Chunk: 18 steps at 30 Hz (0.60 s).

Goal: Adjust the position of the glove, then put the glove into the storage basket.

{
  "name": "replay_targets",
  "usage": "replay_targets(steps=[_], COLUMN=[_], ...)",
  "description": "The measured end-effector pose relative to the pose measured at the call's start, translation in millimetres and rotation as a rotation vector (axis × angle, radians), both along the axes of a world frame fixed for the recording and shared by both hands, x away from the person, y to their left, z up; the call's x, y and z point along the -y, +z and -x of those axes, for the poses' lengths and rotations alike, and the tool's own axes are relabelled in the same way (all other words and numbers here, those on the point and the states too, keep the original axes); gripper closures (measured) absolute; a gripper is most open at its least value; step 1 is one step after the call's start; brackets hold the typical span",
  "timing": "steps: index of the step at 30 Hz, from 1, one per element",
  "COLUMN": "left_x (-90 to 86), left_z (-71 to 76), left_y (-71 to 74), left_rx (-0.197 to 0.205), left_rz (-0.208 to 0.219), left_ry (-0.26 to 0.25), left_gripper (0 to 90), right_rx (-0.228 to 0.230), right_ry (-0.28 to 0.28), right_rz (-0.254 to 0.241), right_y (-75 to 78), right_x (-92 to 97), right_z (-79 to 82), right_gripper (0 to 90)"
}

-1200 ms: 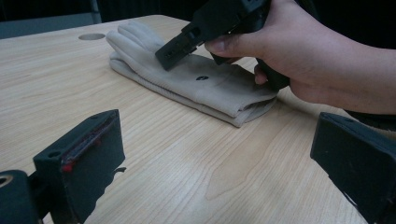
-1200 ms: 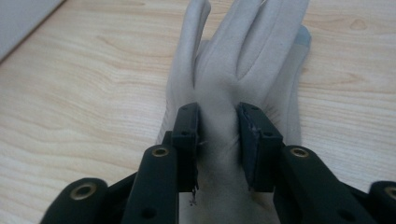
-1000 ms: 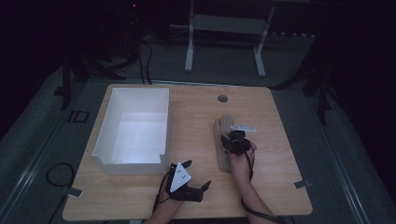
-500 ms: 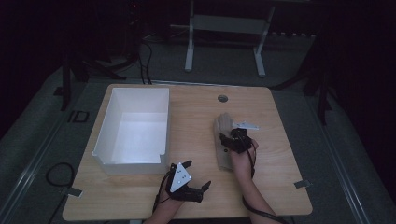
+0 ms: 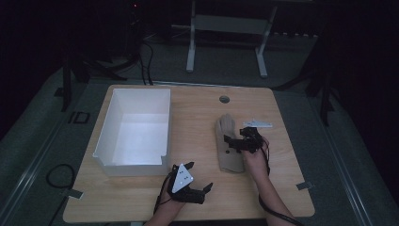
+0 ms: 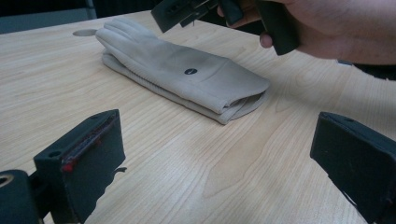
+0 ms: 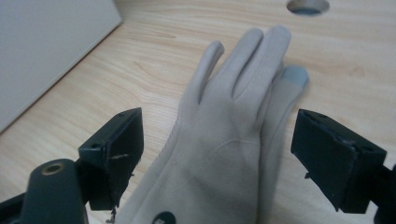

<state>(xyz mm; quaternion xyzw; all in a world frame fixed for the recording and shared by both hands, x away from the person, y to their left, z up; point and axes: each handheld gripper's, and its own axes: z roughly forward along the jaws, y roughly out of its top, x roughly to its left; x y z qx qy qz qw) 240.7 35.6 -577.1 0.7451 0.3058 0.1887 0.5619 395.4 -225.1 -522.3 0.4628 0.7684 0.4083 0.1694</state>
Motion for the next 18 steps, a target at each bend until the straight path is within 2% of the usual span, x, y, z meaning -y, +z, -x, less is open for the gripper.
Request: replay_targets(steps=[1,2,5,6,7,9,11,14,16,18], left_x=[0.2,0.3,1.4,1.4,4.1,6.5,7.6,10.7,12.1,15.2], left_z=[-0.4,-0.5,-1.3,-1.3,-3.1,-5.2,-6.6,-10.5,-14.4,-20.0], left_y=[0.1,0.1,0.3,0.3,0.8,1.8,3.4,8.4,11.3,15.2], left_rx=[-0.003,-0.004,-0.007,-0.007,-0.028,-0.041,-0.03,-0.012,-0.025,-0.06], left_rz=[-0.003,-0.004,-0.006,-0.006,-0.006,0.012,0.006,-0.039,-0.051,-0.06], left_ry=[-0.002,-0.005,-0.003,-0.003,0.014,0.019,-0.007,-0.041,-0.044,-0.054], left_gripper=[3.1,3.1,3.1,3.1,3.1,3.2,4.1,5.1,6.5,6.6], right_rx=[0.0,0.028,0.045,0.045,0.038,0.025,0.012,0.038,0.027,0.025], right_ry=[0.0,0.029,0.055,0.055,0.063,0.082,0.094,0.111,0.13,0.134], right_rz=[0.0,0.02,0.045,0.045,0.039,0.048,0.031,0.021,-0.002,-0.025], right_y=[0.0,1.0,3.1,3.1,4.4,10.2,15.3,23.4,27.6,30.4], right_x=[0.0,4.0,10.5,10.5,13.2,19.5,23.7,28.4,32.3,36.1], right_z=[0.0,0.7,1.0,1.0,0.8,1.1,0.4,0.6,-1.0,-2.3], right_gripper=[17.0,17.1,17.0,17.0,17.1,17.0,16.5,14.6,13.9,13.3])
